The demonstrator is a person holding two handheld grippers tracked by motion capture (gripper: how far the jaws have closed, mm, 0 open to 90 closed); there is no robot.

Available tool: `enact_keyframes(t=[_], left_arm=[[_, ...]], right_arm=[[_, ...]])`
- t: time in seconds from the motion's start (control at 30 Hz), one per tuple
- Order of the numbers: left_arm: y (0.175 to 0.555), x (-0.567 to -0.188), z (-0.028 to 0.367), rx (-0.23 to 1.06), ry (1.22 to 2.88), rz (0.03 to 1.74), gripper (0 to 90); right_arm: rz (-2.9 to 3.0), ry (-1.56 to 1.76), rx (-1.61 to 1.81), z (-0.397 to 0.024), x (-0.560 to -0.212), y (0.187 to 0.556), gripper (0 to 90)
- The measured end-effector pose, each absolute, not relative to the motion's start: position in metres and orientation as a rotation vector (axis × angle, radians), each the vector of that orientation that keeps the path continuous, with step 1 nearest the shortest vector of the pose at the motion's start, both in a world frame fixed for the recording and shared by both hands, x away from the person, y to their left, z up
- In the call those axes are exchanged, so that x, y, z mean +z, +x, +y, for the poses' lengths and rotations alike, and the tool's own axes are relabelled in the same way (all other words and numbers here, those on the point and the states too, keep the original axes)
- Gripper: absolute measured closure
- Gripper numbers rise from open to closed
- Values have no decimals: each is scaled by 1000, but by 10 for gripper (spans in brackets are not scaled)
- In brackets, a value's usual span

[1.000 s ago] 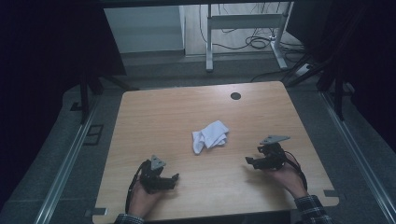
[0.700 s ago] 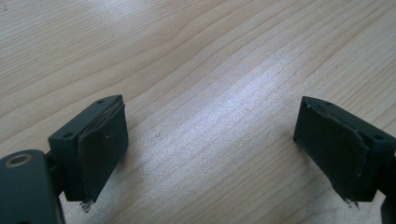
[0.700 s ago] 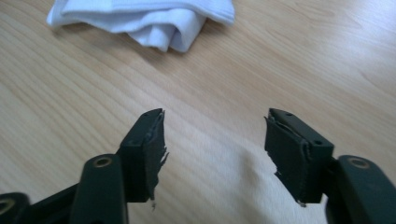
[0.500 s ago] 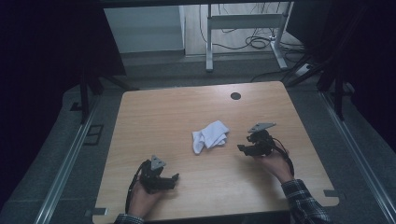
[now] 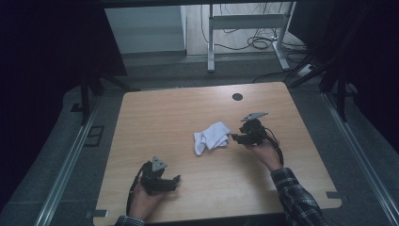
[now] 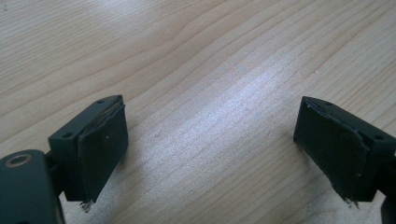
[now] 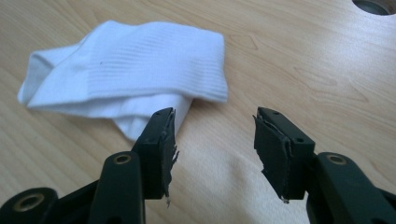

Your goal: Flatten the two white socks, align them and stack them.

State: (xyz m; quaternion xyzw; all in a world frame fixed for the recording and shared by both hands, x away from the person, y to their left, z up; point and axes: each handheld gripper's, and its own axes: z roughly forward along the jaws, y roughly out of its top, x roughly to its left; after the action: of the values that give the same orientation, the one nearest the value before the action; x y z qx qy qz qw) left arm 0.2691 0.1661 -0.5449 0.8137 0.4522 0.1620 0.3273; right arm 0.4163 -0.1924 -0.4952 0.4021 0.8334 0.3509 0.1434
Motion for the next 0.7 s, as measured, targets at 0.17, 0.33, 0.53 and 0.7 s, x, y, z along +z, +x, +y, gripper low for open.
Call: enact_keyframes(t=[0.17,0.33,0.53,0.7], left_arm=[[269,-545,166,424,2131,1184,100],[269,-545,166,424,2131,1184,100],[269,-545,166,424,2131,1184,100],[269,-545,166,424,2131,1184,100]], right_arm=[[2392,1168,1019,-186,-494,424,474],[2383,1177,1011,-177,-494,435,474],[2371,1185,1008,-164,-498,449,467],[2370,1200,942,-154,-514,460,460]])
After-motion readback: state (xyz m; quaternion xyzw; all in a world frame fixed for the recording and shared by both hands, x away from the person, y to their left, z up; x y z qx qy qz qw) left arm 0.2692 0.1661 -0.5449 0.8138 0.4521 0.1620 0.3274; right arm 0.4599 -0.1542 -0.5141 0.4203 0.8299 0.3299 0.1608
